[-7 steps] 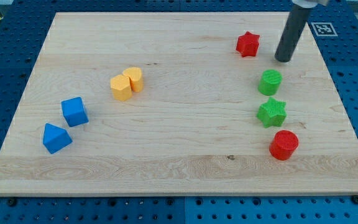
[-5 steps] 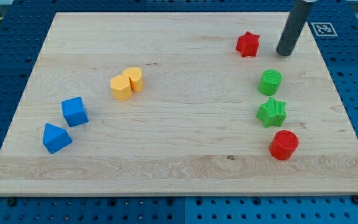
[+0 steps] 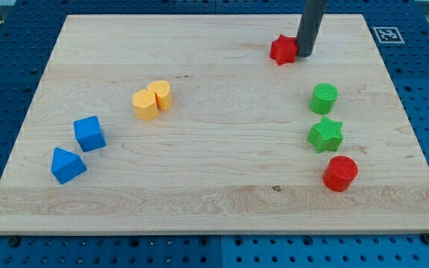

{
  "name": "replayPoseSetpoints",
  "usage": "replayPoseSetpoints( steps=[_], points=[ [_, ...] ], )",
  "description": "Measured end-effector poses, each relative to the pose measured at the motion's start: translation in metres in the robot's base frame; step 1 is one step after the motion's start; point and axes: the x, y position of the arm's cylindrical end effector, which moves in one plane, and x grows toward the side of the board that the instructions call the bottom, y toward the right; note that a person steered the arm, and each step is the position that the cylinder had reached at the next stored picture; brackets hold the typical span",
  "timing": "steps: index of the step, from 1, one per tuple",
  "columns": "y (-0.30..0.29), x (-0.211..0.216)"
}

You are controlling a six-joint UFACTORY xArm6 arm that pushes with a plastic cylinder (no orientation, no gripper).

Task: Move the red star to the top of the board

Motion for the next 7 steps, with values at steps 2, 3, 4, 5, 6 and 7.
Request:
replayPoseSetpoints(
  steps=[2, 3, 4, 5, 6, 7],
  points=[
    [-0.011, -0.02],
    [-0.008, -0.01],
    [0.008, 0.017],
    [0.008, 0.053],
    [0.004, 0.052],
    [0.004, 0.032]
  ],
)
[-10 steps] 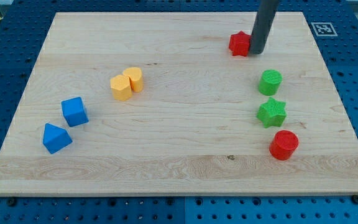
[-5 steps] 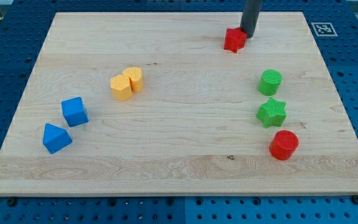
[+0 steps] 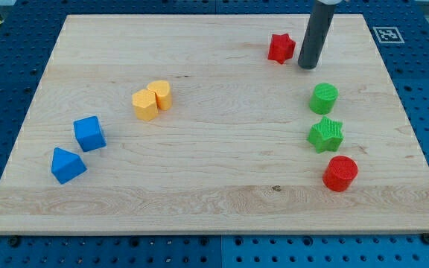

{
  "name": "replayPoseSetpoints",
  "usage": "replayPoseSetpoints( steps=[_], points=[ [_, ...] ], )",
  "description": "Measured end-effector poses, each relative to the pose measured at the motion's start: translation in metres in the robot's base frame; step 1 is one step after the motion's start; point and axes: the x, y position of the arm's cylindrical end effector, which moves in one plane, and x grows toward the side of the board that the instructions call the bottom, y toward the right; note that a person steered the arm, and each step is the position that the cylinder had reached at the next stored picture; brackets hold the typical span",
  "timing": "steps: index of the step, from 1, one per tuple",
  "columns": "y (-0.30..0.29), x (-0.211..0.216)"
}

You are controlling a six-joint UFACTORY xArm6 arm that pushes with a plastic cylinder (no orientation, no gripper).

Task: Move the red star to the top of the board

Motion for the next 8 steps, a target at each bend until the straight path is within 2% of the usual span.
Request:
replayPoseSetpoints(
  steps=[1, 4, 8],
  points=[
    [0.0, -0.02],
    [-0.004, -0.02],
    [-0.084, -0.015]
  ],
)
